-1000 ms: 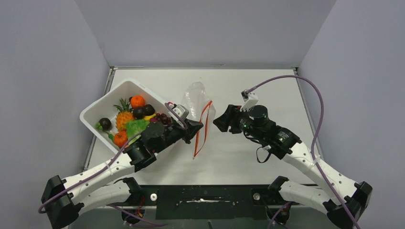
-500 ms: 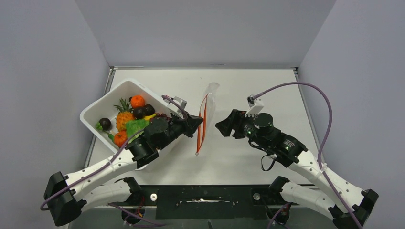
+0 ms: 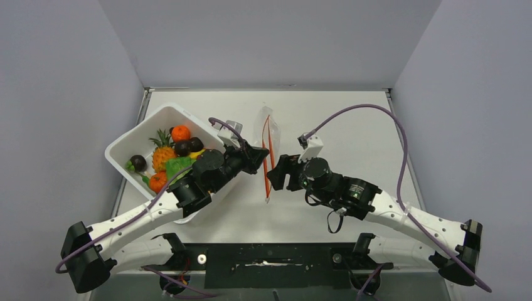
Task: Place the food in the zip-top bag and seal the zipper
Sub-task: Open the zipper of the food storage bag at the center of the board.
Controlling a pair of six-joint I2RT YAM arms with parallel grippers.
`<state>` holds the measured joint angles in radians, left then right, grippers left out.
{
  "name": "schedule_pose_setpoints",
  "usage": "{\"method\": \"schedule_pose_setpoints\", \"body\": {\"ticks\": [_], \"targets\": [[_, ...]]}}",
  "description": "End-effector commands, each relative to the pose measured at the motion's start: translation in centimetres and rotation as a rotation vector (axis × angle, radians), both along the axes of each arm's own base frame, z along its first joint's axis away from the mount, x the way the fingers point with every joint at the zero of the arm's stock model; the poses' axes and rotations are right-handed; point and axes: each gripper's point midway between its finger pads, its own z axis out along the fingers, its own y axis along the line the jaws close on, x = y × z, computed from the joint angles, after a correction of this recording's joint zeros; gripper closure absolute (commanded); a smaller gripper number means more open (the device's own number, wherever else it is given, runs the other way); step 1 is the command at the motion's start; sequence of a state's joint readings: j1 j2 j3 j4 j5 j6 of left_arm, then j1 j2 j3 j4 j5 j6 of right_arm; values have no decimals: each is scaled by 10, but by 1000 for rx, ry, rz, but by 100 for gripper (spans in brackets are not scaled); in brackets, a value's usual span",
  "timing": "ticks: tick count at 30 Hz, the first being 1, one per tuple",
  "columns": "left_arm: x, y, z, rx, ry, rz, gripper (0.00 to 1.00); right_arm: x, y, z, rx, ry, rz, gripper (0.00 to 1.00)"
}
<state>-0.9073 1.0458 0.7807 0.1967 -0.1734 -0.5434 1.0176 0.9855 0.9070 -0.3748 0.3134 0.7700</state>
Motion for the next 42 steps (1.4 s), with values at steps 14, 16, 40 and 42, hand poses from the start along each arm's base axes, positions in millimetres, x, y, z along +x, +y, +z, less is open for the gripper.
{"method": "schedule_pose_setpoints", "body": {"ticks": [14, 16, 40, 42], "targets": [[0, 3, 24, -79, 2, 26, 100, 40, -14, 41, -117, -188, -207, 40], [-3, 3, 24, -77, 5, 12, 100, 41, -17, 40, -126, -193, -218, 46], [-17, -2, 29, -117, 21, -59, 100, 60, -7, 44, -182, -221, -246, 54], [-17, 0, 28, -112, 20, -56, 100, 63, -7, 43, -163, -208, -232, 56]]}}
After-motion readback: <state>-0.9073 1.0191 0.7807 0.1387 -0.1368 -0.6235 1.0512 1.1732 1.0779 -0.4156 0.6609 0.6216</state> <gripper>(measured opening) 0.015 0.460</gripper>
